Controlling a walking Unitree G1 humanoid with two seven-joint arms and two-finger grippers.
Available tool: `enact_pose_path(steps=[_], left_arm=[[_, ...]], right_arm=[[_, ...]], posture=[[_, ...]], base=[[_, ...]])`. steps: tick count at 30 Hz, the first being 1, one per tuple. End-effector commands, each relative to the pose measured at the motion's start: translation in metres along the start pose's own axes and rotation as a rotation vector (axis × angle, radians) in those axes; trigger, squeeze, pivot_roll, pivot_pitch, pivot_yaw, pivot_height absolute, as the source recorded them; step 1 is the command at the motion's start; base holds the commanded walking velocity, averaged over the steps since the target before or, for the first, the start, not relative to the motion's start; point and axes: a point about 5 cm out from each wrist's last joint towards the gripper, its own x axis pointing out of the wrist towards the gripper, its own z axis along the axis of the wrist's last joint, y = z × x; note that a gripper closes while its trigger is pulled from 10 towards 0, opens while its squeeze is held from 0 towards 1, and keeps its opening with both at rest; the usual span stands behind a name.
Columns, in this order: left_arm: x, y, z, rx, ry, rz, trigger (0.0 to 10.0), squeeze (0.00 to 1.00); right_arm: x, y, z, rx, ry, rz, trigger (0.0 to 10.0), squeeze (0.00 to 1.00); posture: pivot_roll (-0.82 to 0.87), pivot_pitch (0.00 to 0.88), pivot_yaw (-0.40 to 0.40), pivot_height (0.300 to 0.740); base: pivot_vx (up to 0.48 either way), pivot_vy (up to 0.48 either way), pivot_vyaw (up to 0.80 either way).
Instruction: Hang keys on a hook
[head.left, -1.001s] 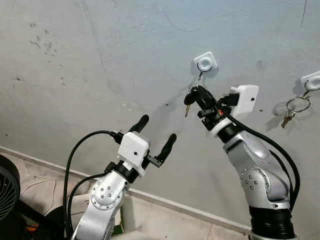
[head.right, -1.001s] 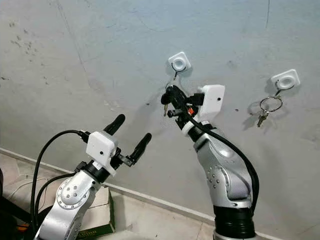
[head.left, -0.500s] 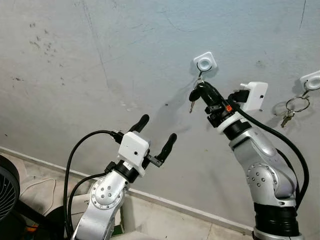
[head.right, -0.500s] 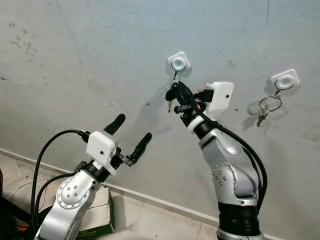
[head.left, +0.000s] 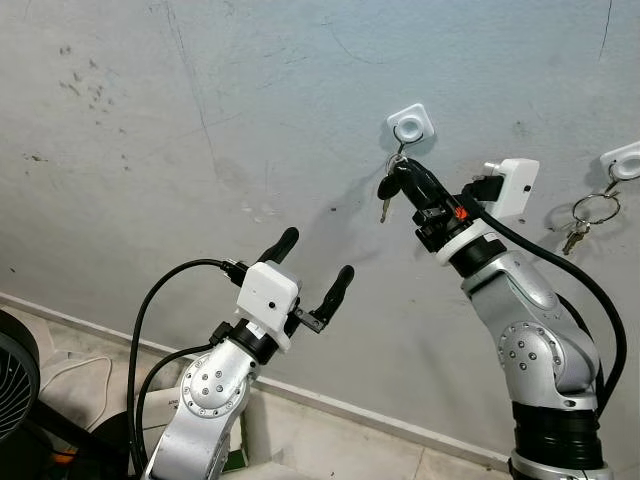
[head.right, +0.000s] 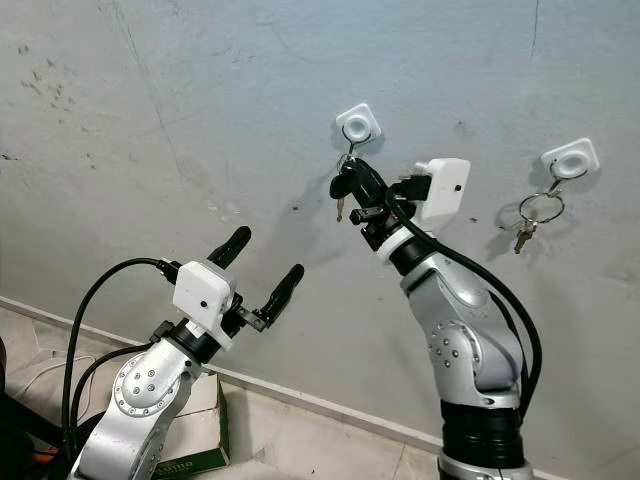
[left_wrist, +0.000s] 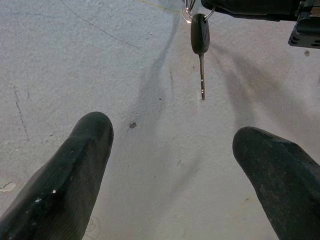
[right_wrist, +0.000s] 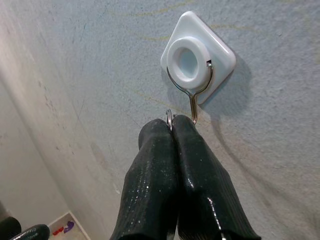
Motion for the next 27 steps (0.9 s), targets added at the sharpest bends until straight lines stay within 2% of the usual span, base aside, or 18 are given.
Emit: enact_pose_path(steps=[1, 15, 27], left_arm=[[0.001, -0.001, -0.001, 0.009, 0.003, -0.02, 10.0, 0.0], [-0.001, -0.003, -0.001, 0.005, 0.008, -0.023, 10.0, 0.0], [-0.002, -0.003, -0.002, 0.001, 0.013, -0.019, 10.0, 0.0]], right_arm=[[0.002, 0.002, 0.008, -0.006, -0.029, 0.001, 10.0, 0.0], [0.004, -0.005, 0.005, 0.002, -0.047, -0.092, 10.0, 0.0], [0.005, 0.0, -0.012, 0.026, 0.003, -0.132, 10.0, 0.0]], posture=[[0.03, 0.0, 0.053, 0.74], [0.03, 0.0, 0.054, 0.74], [0.03, 0.0, 0.049, 0.74]], base=[[0.0, 0.0, 0.0], [0.0, 0.0, 0.0], [0.0, 0.0, 0.0]])
